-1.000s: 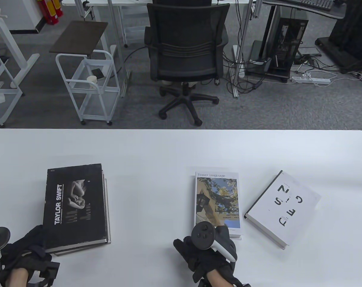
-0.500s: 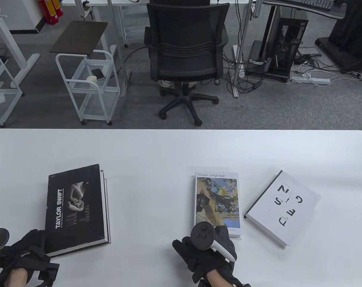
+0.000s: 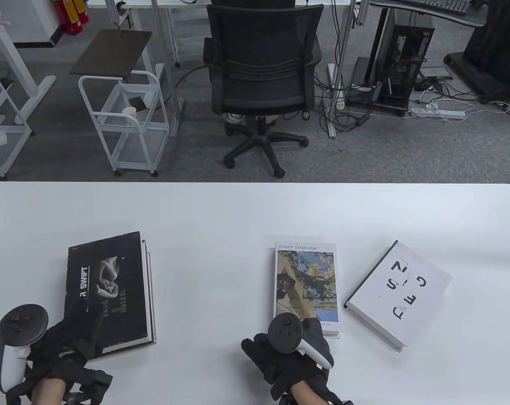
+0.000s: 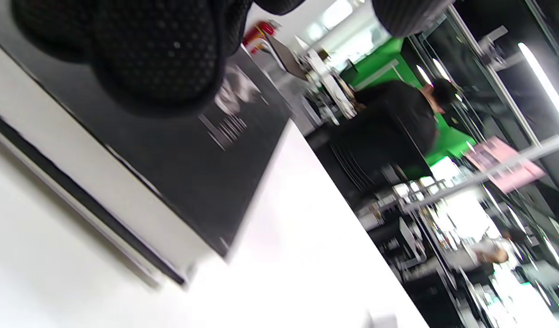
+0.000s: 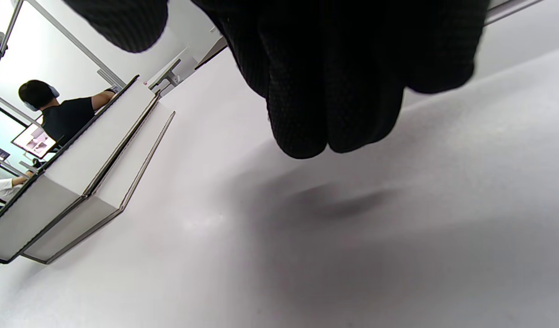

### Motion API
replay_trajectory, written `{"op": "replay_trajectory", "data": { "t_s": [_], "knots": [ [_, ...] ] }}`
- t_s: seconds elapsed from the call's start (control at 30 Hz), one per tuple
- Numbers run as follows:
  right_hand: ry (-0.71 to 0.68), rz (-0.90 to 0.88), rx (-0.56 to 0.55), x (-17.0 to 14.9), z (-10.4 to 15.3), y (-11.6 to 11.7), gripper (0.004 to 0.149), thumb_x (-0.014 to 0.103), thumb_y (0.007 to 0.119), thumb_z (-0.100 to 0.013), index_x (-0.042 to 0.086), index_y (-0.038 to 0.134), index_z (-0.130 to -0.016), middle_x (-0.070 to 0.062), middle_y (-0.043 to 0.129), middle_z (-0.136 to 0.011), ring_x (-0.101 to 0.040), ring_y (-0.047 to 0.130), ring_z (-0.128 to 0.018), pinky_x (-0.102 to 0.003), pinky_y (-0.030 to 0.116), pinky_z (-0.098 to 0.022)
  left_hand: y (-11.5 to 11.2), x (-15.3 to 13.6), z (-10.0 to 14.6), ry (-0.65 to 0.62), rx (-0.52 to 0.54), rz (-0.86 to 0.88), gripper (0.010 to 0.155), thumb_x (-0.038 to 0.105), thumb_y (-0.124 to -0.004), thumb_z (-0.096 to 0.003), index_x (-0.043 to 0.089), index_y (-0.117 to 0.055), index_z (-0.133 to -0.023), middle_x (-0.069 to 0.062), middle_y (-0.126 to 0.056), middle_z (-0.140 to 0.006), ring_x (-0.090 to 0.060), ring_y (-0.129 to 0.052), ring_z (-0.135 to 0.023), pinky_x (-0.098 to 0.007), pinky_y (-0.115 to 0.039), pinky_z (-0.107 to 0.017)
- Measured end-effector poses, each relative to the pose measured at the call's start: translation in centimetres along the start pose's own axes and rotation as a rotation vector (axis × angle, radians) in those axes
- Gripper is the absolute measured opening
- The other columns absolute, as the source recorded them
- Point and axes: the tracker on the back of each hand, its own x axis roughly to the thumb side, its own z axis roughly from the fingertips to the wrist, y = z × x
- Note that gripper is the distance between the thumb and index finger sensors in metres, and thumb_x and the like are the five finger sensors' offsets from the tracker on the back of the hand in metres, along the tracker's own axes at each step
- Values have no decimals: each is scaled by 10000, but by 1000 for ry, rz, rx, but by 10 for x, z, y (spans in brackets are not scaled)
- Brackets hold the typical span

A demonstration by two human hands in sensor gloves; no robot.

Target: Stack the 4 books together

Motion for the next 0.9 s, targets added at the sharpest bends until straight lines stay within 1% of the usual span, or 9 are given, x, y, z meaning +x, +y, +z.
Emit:
{"op": "replay_trajectory", "data": {
  "t_s": [0.13, 0.23, 0.33, 0.4, 0.47, 0.6, 0.7, 0.8, 0.9],
  "knots": [
    [11, -24, -14, -4, 2, -5, 696, 572, 561, -637, 0, 718, -1001, -152, 967, -734, -355, 971, -525, -349, 843, -350, -49, 33, -2, -118, -112, -104, 747, 545, -620, -518, 93, -439, -1085, -254, -629, -994, -304, -996, -456, -565, -787, -472],
    [20, -34, -40, -7, 4, -11, 695, 574, 562, -635, 3, 729, -993, -143, 979, -716, -338, 984, -501, -332, 848, -325, -95, 55, 1, -266, -167, -245, 728, 549, -617, -517, 113, -472, -1082, -216, -670, -994, -316, -996, -511, -572, -778, -495],
    [36, -40, -66, -10, 5, -16, 694, 588, 564, -631, 13, 768, -963, -121, 1011, -666, -262, 1045, -400, -271, 877, -215, -129, 65, 2, -353, -162, -367, 708, 555, -614, -515, 142, -504, -1080, -163, -709, -1000, -338, -964, -646, -580, -751, -544],
    [39, -53, -91, -12, 8, -21, 691, 590, 565, -632, 17, 775, -957, -117, 1015, -660, -247, 1051, -384, -258, 878, -196, -148, 67, -1, -396, -186, -382, 694, 554, -611, -516, 166, -509, -1082, -126, -712, -1014, -355, -890, -788, -578, -717, -589],
    [43, -66, -133, -16, 11, -27, 689, 590, 565, -632, 21, 770, -960, -117, 1009, -671, -251, 1048, -389, -259, 874, -199, -163, 63, -5, -395, -212, -358, 690, 553, -610, -517, 178, -502, -1086, -111, -702, -1028, -368, -791, -894, -584, -668, -635],
    [58, -101, -279, -24, 19, -41, 678, 581, 592, -630, 21, 741, -983, -136, 981, -711, -277, 1011, -378, -263, 827, -211, -183, 47, -11, -415, -233, -356, 694, 548, -610, -518, 182, -479, -1092, -104, -651, -1061, -373, -658, -988, -595, -562, -713],
    [120, -42, -415, -32, 24, -48, 685, 590, 621, -629, 50, 660, -1048, -143, 920, -817, -311, 966, -505, -273, 805, -270, -189, 40, -19, -423, -248, -328, 686, 543, -609, -519, 177, -493, -1087, -108, -661, -1054, -377, -667, -982, -593, -550, -726],
    [226, 40, -443, -41, 23, -48, 717, 596, 643, -628, 83, 545, -1118, -157, 801, -966, -357, 868, -670, -311, 772, -371, -191, 34, -23, -409, -267, -320, 688, 542, -608, -520, 172, -490, -1088, -114, -655, -1055, -385, -659, -982, -599, -539, -728],
    [296, 67, -447, -49, 21, -45, 727, 598, 624, -636, 107, 473, -1151, -164, 712, -1045, -400, 759, -799, -363, 728, -483, -195, 29, -25, -395, -306, -317, 689, 544, -610, -518, 169, -501, -1086, -121, -671, -1045, -389, -676, -970, -605, -556, -717]
  ]
}}
